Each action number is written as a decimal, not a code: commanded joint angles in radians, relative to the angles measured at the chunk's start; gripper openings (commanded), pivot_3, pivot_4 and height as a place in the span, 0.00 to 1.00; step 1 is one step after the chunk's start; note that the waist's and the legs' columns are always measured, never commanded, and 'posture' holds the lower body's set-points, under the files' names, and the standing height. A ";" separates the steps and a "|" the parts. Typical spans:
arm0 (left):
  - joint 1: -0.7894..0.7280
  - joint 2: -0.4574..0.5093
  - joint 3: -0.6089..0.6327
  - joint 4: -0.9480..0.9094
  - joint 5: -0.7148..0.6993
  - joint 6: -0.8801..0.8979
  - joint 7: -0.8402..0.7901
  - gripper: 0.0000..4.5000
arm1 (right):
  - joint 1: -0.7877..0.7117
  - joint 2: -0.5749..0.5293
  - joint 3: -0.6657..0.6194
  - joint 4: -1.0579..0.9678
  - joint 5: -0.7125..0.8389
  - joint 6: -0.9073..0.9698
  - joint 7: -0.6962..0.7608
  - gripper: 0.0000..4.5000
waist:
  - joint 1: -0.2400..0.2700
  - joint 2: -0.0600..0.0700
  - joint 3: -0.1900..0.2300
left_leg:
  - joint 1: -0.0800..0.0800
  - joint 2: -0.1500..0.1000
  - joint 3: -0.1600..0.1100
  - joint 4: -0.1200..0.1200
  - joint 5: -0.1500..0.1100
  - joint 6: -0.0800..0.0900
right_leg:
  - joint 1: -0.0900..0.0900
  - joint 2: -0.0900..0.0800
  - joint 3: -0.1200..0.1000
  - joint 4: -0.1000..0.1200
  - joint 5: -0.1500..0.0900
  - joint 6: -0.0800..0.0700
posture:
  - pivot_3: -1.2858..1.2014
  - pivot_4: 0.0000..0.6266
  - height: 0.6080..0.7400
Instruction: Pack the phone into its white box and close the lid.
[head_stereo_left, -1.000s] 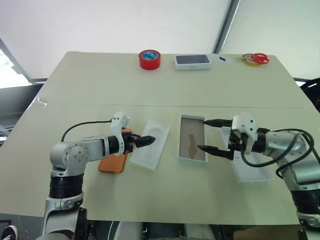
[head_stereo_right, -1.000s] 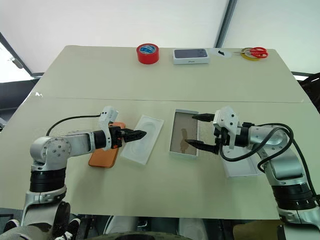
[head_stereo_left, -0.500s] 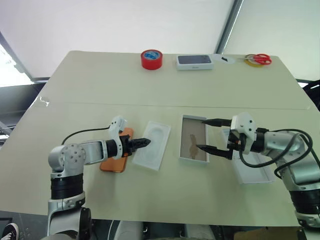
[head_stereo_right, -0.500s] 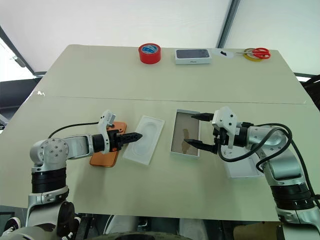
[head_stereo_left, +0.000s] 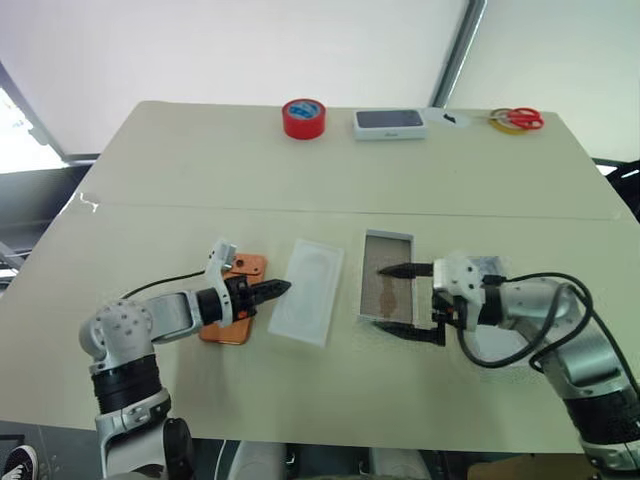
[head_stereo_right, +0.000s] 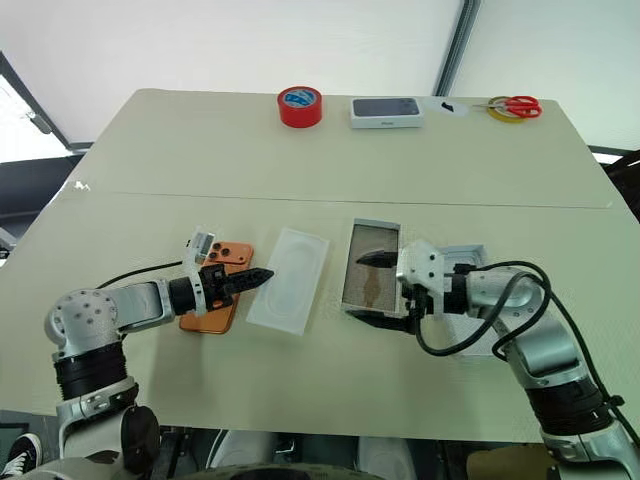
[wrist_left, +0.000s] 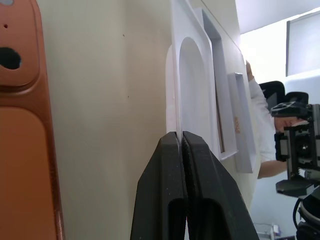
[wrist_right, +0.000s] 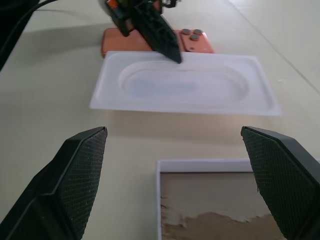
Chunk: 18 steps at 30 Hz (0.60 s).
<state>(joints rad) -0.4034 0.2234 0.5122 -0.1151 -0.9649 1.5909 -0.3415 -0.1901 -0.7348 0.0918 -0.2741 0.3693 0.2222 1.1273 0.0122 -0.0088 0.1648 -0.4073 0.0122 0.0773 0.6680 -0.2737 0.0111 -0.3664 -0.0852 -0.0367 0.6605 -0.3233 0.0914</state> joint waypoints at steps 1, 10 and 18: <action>-0.024 -0.013 0.052 -0.025 -0.038 -0.007 0.013 0.00 | -0.010 0.007 0.046 0.010 -0.073 -0.053 -0.010 1.00 | -0.001 -0.001 0.000 | 0.000 0.000 0.000 0.000 0.000 0.000 | 0.000 0.000 0.000 0.000 0.000 0.000 | 0.52 0.24 0.92; -0.033 -0.050 0.090 -0.093 -0.056 -0.115 0.083 0.00 | -0.052 -0.015 0.122 0.112 -0.184 -0.069 0.020 0.59 | -0.002 -0.002 0.001 | 0.000 0.000 0.000 0.000 0.000 -0.001 | 0.000 0.000 0.000 0.000 0.000 0.000 | 0.52 0.24 0.92; -0.048 -0.088 0.090 -0.110 -0.125 -0.170 0.138 0.00 | -0.096 0.013 0.155 0.135 -0.222 -0.088 0.023 0.00 | -0.002 -0.003 0.002 | 0.000 0.000 0.000 0.000 0.001 -0.001 | 0.000 0.000 0.000 0.000 0.000 0.000 | 0.52 0.24 0.92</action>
<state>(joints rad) -0.4308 0.1434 0.5943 -0.2116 -1.0506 1.4484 -0.2263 -0.2626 -0.7304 0.2350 -0.1243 0.1562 0.1429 1.1534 0.0104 -0.0120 0.1665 -0.4073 0.0122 0.0769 0.6679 -0.2731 0.0099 -0.3662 -0.0850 -0.0371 0.6602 -0.3233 0.0913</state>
